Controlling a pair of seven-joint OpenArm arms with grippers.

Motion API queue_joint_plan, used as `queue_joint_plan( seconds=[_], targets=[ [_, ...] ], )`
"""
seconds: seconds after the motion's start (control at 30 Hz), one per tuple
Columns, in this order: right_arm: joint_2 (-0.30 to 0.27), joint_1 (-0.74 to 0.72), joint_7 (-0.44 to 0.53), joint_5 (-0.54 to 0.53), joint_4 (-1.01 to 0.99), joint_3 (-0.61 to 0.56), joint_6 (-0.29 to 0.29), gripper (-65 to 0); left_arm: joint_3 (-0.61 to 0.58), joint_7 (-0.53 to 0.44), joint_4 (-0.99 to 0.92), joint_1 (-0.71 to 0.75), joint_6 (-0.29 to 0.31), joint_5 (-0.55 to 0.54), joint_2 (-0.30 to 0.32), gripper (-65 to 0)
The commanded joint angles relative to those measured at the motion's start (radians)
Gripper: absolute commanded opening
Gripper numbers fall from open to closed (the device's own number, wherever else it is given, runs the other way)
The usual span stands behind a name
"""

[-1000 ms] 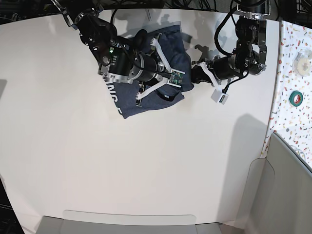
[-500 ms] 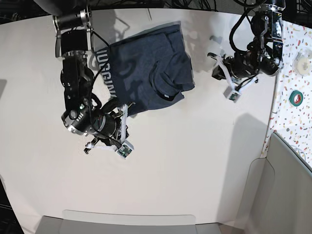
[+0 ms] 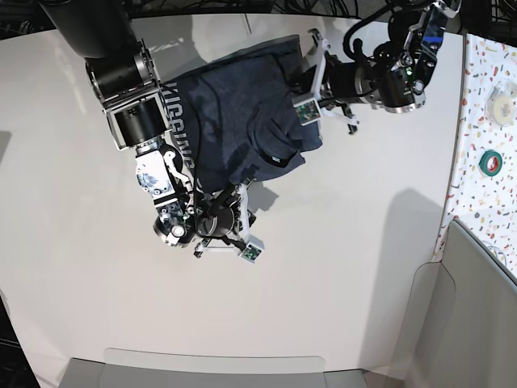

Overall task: Layout the t-shirt on the table in an organized manner, then fold the t-shirt properly
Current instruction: 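Fold the shirt again with the right gripper and press it square with the left, then grasp the folded shirt with the right gripper and drag it to the table edge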

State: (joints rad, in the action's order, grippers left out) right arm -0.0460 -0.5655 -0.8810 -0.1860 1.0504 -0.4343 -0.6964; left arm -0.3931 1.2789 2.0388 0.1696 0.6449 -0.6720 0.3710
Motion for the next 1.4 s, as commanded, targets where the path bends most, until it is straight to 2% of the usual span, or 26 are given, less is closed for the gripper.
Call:
queue_joint_plan(
  seconds=[0.0, 0.13, 0.2, 0.3, 0.4, 0.5, 0.67, 0.8, 1.0, 1.17, 1.27, 1.37],
  targets=[
    [0.001, -0.027, 0.023, -0.01, 0.018, -0.007, -0.002, -65.0, -0.007, -0.012, 0.001, -0.009, 0.003, -0.005, -0.007, -65.0],
    [-0.009, 0.026, 0.021, -0.01, 0.049, -0.033, -0.002, -65.0, -0.008, -0.014, -0.06, -0.018, -0.001, -0.004, -0.016, -65.0],
    [-0.028, 0.069, -0.005, -0.01, 0.097, -0.03, -0.002, -65.0, -0.008, -0.008, -0.096, -0.058, -0.026, -0.004, -0.01, -65.0],
    [-0.078, 0.131, -0.062, -0.01, 0.201, -0.028, -0.002, -65.0, 0.0, -0.006, -0.175, -0.104, -0.136, -0.004, -0.007, -65.0],
    [-0.151, 0.215, -0.103, -0.011, 0.344, -0.027, -0.002, -65.0, 0.05, -0.017, -0.264, -0.158, -0.265, -0.004, -0.007, -65.0],
    [-0.199, 0.292, -0.148, -0.011, 0.462, -0.027, -0.002, -65.0, 0.093, -0.018, -0.327, -0.227, -0.31, -0.004, -0.008, -65.0],
    [-0.252, 0.424, -0.201, -0.011, 0.627, -0.025, -0.002, -65.0, 0.132, -0.018, -0.407, -0.322, -0.311, -0.004, -0.022, -65.0],
    [-0.269, 0.514, -0.208, -0.011, 0.721, -0.025, -0.002, -65.0, 0.133, -0.02, -0.485, -0.385, -0.311, -0.004, -0.071, -65.0],
    [-0.263, 0.588, -0.208, -0.011, 0.795, -0.024, -0.002, -65.0, 0.127, -0.104, -0.629, -0.433, -0.311, -0.004, -0.162, -65.0],
    [-0.248, 0.6, -0.208, -0.011, 0.831, -0.013, -0.002, -65.0, 0.125, -0.166, -0.746, -0.477, -0.308, -0.004, -0.208, -65.0],
    [-0.248, 0.6, -0.208, -0.008, 0.828, 0.087, -0.002, -65.0, 0.133, -0.166, -0.745, -0.493, -0.308, -0.01, -0.209, -65.0],
    [-0.242, 0.583, -0.208, -0.008, 0.828, 0.3, -0.002, -65.0, 0.176, -0.141, -0.637, -0.489, -0.308, -0.013, -0.209, -65.0]
  ],
)
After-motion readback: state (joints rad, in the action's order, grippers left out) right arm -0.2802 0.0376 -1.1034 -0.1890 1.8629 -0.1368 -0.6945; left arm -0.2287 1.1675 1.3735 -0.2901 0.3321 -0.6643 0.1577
